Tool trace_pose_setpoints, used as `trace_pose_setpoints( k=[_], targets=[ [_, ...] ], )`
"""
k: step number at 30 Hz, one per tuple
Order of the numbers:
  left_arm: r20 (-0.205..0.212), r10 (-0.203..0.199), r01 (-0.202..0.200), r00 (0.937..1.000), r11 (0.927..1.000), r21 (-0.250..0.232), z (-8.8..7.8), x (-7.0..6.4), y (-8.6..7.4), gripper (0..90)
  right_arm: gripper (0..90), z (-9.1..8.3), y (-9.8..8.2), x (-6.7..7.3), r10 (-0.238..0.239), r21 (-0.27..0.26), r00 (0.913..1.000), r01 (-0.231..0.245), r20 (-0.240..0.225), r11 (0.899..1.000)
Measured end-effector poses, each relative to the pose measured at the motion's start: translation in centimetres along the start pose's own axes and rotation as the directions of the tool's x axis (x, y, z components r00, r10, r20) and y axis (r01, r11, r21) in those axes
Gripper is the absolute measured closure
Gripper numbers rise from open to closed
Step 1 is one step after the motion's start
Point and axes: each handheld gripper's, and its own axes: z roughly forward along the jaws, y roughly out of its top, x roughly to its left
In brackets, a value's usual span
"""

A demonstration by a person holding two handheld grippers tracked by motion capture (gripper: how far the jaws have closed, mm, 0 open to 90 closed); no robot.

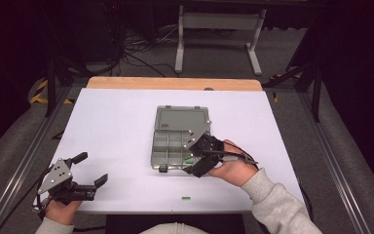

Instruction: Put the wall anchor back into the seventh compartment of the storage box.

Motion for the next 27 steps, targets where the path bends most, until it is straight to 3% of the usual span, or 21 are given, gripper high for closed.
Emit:
trace_pose_setpoints(
  k=[10,17,21,27],
  targets=[
    [0.002,0.001,-0.001,1.0,1.0,-0.001,0.1,-0.1,0.0,0.4,28.4,-0.4,-0.5,1.6,-0.02,-0.014,0.9996,0.02,-0.02,1.0],
    [0.004,0.002,-0.002,1.0,1.0,0.005,0.0,0.0,0.0,0.5,29.0,0.6,-0.9,2.5,-0.038,0.017,0.9981,0.039,-0.048,0.999],
    [0.0,0.001,-0.001,1.0,1.0,-0.001,0.0,0.0,0.0,0.4,29.5,1.3,-1.3,3.0,-0.017,0.039,0.998,0.019,-0.061,0.999],
    [0.003,0.0,0.0,1.0,1.0,0.005,0.0,0.0,0.0,0.4,29.7,2.3,-1.7,3.5,-0.028,0.064,0.9952,0.034,-0.094,0.997]
  ],
)
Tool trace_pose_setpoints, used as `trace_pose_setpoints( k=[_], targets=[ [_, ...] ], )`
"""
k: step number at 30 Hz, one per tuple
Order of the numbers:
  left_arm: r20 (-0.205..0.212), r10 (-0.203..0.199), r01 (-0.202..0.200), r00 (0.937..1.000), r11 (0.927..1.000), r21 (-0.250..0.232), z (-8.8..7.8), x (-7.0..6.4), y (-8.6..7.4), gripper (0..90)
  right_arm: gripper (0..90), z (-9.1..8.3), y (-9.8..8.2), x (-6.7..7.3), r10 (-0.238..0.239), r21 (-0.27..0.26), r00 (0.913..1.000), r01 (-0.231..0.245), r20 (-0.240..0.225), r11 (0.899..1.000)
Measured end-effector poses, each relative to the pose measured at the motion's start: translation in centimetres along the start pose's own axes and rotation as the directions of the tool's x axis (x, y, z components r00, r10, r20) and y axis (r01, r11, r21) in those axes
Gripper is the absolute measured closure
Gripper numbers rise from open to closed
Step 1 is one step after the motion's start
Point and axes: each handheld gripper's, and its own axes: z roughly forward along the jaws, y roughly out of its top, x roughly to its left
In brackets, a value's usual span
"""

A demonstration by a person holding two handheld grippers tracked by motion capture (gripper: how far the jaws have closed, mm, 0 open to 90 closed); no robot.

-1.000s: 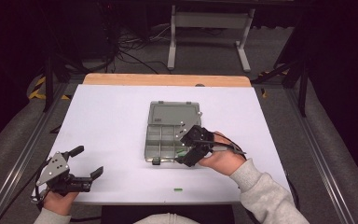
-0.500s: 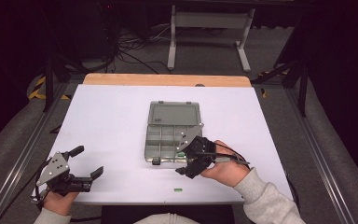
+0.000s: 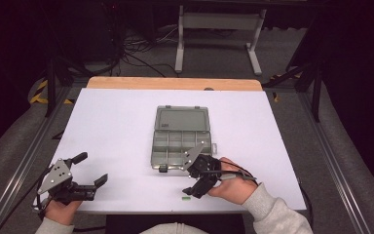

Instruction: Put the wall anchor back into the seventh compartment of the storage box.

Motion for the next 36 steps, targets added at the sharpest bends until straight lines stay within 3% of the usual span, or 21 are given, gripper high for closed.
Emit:
trace_pose_setpoints(
  k=[12,25,36],
  targets=[
    [-0.003,-0.003,0.003,1.0,1.0,-0.004,0.0,0.0,0.0,0.4,30.1,2.0,-0.5,1.2,-0.005,0.064,0.9989,0.008,-0.047,0.998],
    [-0.002,0.001,-0.001,1.0,1.0,-0.004,0.1,-0.1,0.0,0.5,34.1,3.6,-1.0,1.9,-0.005,0.096,0.9974,0.012,-0.072,0.995],
    [-0.002,0.001,-0.001,1.0,1.0,-0.006,0.0,0.0,0.0,0.4,47.3,4.4,-0.8,2.3,-0.035,0.115,0.9976,0.041,-0.06,0.993]
  ],
)
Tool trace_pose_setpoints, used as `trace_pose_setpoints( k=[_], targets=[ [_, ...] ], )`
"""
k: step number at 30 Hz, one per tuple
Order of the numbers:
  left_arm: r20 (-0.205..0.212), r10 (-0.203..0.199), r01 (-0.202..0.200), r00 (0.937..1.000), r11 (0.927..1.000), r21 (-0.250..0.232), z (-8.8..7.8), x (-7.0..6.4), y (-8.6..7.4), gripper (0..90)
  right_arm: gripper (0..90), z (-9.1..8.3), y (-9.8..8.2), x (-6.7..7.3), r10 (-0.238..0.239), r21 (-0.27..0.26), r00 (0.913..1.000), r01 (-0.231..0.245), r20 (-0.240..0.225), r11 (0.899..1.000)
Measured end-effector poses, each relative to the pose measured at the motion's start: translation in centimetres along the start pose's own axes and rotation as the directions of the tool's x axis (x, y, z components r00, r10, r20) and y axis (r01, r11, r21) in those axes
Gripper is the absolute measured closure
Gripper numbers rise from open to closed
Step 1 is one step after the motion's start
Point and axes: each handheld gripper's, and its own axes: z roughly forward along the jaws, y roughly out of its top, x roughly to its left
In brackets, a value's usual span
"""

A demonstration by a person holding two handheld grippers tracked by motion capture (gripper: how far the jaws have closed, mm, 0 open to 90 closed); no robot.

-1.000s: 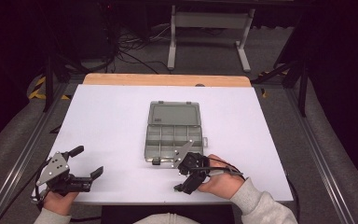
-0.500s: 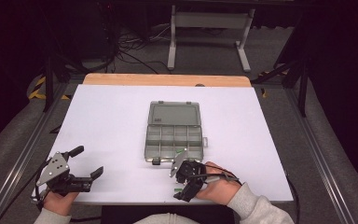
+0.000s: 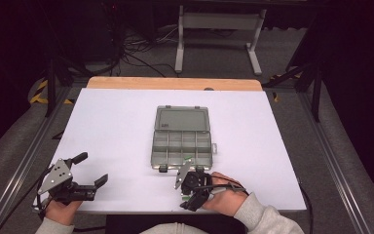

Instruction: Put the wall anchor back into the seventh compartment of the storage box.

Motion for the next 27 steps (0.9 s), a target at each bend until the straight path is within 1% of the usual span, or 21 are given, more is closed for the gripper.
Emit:
trace_pose_setpoints(
  k=[2,4,7,8,12,16,17,19,20,22,25,27],
  targets=[
    [0.0,0.002,-0.002,1.0,1.0,0.001,-0.02,0.01,0.0,0.4,51.2,0.04,-0.01,0.01,0.0,-0.001,1.0,0.0,0.005,1.0],
    [0.001,0.004,-0.004,1.0,1.0,0.003,-0.01,-0.01,0.02,0.4,55.2,-0.01,-0.06,-0.04,0.004,-0.006,0.9996,-0.004,0.028,1.0],
    [0.001,0.0,0.0,1.0,1.0,0.0,0.0,-0.01,0.0,0.4,59.4,-0.05,-0.15,-0.24,0.001,-0.007,0.9996,-0.001,0.029,1.0],
    [0.001,0.0,0.0,1.0,1.0,0.0,0.0,-0.01,0.0,0.4,59.4,-0.05,-0.15,-0.24,0.001,-0.007,0.9996,-0.001,0.029,1.0],
    [0.005,0.002,-0.002,1.0,1.0,0.006,0.02,0.0,0.03,0.4,66.9,0.09,-0.24,-0.17,0.002,0.007,0.9994,-0.002,0.033,1.0],
    [0.003,-0.003,0.003,1.0,1.0,-0.002,0.1,-0.07,0.01,0.4,70.4,0.08,-0.24,-0.2,0.001,0.007,0.9992,-0.001,0.04,1.0],
    [0.003,-0.003,0.003,1.0,1.0,-0.002,0.09,-0.06,0.01,0.4,74.2,0.1,-0.26,-0.23,-0.012,0.003,0.9985,0.012,0.053,1.0],
    [0.005,0.001,-0.001,1.0,1.0,0.005,0.02,-0.01,0.04,0.4,81.9,0.06,-0.26,-0.26,-0.012,0.007,0.9984,0.012,0.055,1.0],
    [0.005,0.002,-0.002,1.0,1.0,0.006,0.01,0.0,0.03,0.4,83.3,0.06,-0.25,-0.25,-0.015,0.011,0.9981,0.015,0.06,1.0],
    [0.002,0.0,0.0,1.0,1.0,0.0,0.03,-0.02,0.01,0.4,83.3,0.02,-0.18,-0.19,-0.023,0.019,0.9979,0.022,0.061,1.0],
    [0.0,0.001,-0.001,1.0,1.0,0.0,0.0,0.0,0.01,0.4,83.3,-0.13,-0.1,-0.1,-0.025,0.018,0.9981,0.024,0.056,1.0],
    [0.0,-0.001,0.001,1.0,1.0,0.0,0.0,0.0,0.0,0.4,83.3,-0.35,0.01,-0.04,-0.025,0.012,0.9978,0.024,0.061,1.0]
  ],
)
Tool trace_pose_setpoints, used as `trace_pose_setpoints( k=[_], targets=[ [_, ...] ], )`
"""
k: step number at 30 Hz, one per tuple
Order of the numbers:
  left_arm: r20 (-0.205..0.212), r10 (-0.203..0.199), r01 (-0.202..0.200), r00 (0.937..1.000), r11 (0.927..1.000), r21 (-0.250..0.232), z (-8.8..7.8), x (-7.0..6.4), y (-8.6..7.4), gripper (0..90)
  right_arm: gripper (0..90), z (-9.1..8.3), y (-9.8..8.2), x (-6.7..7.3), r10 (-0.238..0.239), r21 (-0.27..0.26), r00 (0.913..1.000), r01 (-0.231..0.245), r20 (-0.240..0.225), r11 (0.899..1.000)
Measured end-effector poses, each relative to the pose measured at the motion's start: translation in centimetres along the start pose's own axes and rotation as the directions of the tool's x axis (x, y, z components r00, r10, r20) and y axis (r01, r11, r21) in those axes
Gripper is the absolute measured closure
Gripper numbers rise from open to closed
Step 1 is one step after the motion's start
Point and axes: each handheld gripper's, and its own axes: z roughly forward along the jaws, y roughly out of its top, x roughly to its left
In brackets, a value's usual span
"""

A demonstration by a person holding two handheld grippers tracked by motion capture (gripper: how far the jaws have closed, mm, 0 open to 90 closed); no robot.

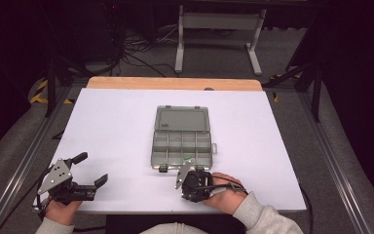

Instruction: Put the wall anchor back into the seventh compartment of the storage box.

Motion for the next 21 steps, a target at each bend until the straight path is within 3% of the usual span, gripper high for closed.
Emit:
trace_pose_setpoints(
  k=[7,13,17,21],
  targets=[
    [0.003,0.003,-0.003,1.0,1.0,0.005,0.0,0.0,0.0,0.4,83.3,-1.3,0.5,-0.2,-0.006,-0.022,0.9999,0.006,0.011,1.0],
    [0.002,0.004,-0.004,1.0,1.0,0.005,0.1,0.0,0.0,0.4,83.3,-2.6,0.9,-0.9,-0.012,-0.049,0.9995,0.014,0.029,0.999],
    [0.005,0.003,-0.003,1.0,0.9999,0.012,0.0,0.0,0.0,0.4,83.3,-3.7,1.3,-1.3,0.01,-0.071,0.999,-0.007,0.043,0.997],
    [0.004,-0.001,0.001,1.0,1.0,0.008,0.1,0.0,0.0,0.4,83.3,-4.6,1.6,-2.2,-0.005,-0.094,0.9978,0.011,0.065,0.996]
  ],
)
